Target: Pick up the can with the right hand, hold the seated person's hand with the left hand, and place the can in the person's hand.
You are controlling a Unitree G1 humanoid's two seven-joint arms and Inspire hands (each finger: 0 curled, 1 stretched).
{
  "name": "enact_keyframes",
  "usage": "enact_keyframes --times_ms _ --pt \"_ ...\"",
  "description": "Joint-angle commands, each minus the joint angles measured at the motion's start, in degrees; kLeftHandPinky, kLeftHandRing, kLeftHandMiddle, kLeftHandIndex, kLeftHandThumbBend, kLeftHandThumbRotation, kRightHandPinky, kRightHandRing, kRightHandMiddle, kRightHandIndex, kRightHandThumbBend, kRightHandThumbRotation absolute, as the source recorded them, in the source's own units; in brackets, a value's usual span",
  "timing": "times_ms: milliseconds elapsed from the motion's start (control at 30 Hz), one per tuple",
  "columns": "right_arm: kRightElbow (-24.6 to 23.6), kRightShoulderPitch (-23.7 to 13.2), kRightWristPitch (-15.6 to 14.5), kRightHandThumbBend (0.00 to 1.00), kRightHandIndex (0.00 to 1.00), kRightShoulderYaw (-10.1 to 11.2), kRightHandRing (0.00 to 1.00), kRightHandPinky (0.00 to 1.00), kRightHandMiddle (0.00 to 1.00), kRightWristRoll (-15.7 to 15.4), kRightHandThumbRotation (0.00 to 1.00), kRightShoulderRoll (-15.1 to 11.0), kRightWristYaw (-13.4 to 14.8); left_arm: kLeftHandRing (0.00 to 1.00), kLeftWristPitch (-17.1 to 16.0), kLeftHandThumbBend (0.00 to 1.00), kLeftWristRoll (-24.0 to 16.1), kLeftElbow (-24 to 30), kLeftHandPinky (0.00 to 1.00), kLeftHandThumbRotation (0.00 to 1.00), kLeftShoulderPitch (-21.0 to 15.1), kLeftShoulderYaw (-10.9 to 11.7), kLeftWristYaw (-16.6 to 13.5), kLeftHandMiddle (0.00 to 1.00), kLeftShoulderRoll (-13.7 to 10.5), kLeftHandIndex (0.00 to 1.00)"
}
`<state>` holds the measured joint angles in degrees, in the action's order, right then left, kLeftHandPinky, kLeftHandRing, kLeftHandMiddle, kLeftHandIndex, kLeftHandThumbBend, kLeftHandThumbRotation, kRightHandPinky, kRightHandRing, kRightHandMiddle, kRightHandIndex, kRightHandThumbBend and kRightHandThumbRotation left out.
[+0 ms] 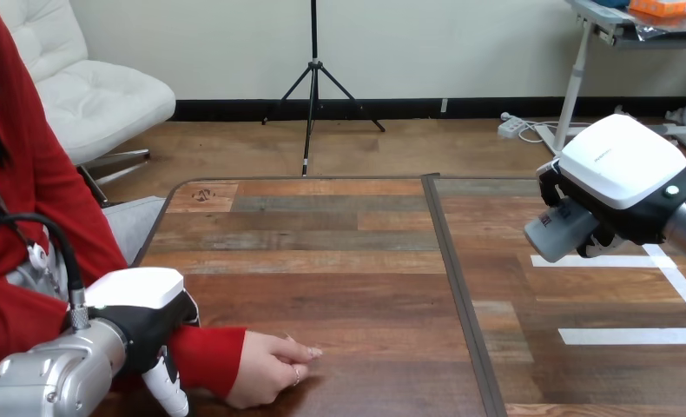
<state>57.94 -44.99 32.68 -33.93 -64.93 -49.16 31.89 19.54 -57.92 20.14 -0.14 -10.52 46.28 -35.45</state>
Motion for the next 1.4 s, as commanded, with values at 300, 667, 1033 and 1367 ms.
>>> enact_keyframes --times_ms 300,667,1033,1367 --pt "-1.40 -3.88 -0.10 0.76 0.46 1.61 0.46 0.39 0.50 2.84 0.00 -0.40 -0.65 0.28 0.05 0.74 1.71 -1.50 0.20 0.00 -3.07 0.57 -2.98 0.39 0.54 0.52" --pt "-2.10 -3.66 -0.55 0.74 0.47 1.46 0.46 0.39 0.50 3.34 0.00 -0.67 -1.80 0.26 0.26 0.75 3.00 -1.48 0.18 0.00 -2.93 0.64 -3.39 0.39 0.72 0.51" --pt "-2.28 -3.53 -0.77 0.74 0.47 1.56 0.46 0.39 0.50 3.54 0.00 -0.70 -2.26 0.26 -0.57 0.74 4.48 -1.49 0.18 0.00 -2.38 0.63 -5.49 0.38 0.59 0.49" --pt "-2.13 -3.43 -0.51 0.74 0.47 1.62 0.47 0.39 0.50 3.77 0.00 -0.60 -1.96 0.27 -0.62 0.69 5.55 -1.26 0.19 0.00 -2.00 0.60 -7.09 0.38 0.84 0.47"
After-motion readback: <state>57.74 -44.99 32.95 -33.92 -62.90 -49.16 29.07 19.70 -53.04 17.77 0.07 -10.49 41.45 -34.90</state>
